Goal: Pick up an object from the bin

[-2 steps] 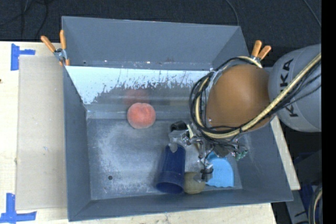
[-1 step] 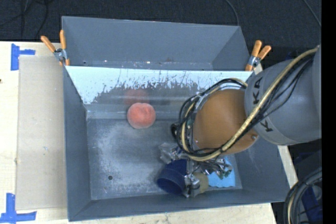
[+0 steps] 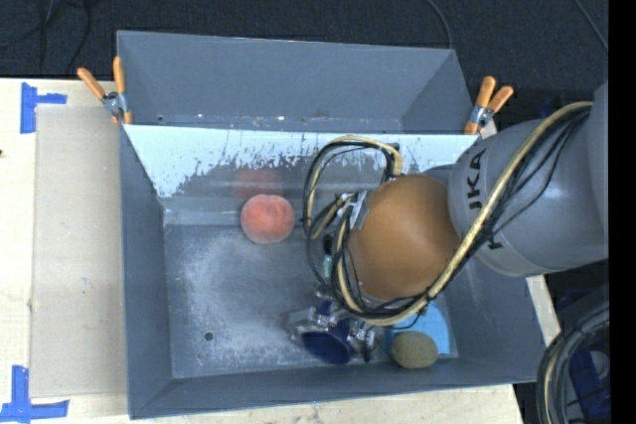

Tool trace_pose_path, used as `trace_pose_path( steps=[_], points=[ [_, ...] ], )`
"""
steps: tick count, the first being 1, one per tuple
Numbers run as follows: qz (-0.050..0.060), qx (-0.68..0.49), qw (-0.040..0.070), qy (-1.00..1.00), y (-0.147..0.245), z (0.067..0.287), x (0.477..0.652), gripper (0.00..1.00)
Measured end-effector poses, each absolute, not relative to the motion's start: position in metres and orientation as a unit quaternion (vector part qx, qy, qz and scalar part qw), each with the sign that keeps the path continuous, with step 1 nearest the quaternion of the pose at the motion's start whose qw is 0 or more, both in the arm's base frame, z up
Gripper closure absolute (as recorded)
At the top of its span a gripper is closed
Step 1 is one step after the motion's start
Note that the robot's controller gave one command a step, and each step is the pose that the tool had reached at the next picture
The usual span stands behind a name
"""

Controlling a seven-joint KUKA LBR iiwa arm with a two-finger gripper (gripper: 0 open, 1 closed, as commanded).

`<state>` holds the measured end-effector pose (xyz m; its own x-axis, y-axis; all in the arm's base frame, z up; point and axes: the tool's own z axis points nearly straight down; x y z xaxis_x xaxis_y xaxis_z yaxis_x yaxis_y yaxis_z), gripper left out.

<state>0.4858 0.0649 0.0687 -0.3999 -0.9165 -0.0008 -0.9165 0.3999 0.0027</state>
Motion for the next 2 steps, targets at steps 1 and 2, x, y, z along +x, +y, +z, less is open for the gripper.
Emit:
trace_pose_path(
  steps=[1,2],
  points=[
    [-0.002,0.552,0.000,-0.834,0.0665,0.0694,0.4874,1.00],
    [-0.002,0.550,0.000,-0.835,0.0667,0.0711,0.4870,1.00]
  ],
)
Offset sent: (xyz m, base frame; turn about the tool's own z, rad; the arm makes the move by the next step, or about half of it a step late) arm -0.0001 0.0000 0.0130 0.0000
